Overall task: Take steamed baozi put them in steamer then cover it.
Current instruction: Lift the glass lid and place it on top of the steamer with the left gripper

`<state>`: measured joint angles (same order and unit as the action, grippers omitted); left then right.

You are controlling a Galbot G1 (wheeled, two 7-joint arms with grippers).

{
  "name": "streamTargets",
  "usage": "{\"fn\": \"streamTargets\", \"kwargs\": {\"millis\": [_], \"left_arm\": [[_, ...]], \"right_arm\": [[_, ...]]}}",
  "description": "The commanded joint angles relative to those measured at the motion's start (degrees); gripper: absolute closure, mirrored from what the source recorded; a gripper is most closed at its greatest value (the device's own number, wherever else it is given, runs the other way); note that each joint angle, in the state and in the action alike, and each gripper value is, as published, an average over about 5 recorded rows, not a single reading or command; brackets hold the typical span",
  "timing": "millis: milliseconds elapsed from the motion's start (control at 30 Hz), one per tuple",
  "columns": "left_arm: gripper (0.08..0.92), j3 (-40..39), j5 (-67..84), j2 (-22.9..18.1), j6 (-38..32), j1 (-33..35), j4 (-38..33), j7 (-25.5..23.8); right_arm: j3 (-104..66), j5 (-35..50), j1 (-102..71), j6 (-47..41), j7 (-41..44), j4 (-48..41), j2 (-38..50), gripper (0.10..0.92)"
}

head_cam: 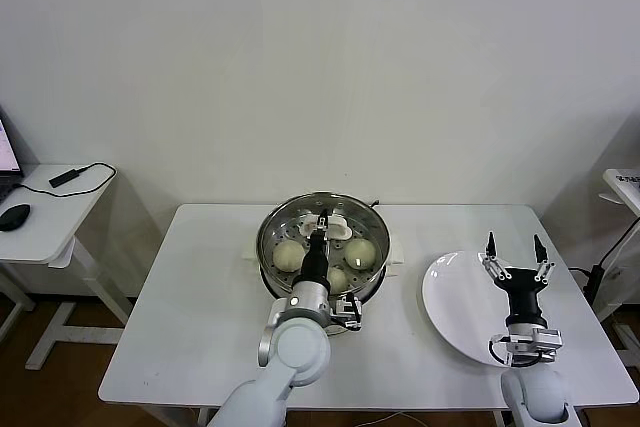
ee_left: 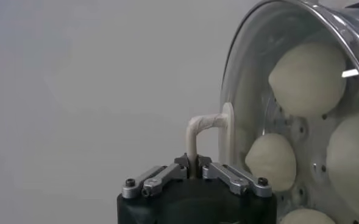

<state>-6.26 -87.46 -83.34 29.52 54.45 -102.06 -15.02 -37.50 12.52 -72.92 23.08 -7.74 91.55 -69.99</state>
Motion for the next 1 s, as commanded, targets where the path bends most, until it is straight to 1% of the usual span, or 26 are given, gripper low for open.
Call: {"fn": "streamTargets", "kwargs": {"millis": [33, 1000], "left_arm": [[0.806, 0.3, -0.7, 0.1, -0.2, -0.3, 0.1, -0.3], [0.806, 1.0, -0.7, 0.5, -1.4, 0.1, 0.3, -1.6]], "right_arm": [[0.0, 0.0, 0.0, 0.1, 0.1, 0.0, -0.2, 0.203], [0.1, -0.4, 0.5, 0.1, 0.0, -0.2, -0.5, 0.203]]}}
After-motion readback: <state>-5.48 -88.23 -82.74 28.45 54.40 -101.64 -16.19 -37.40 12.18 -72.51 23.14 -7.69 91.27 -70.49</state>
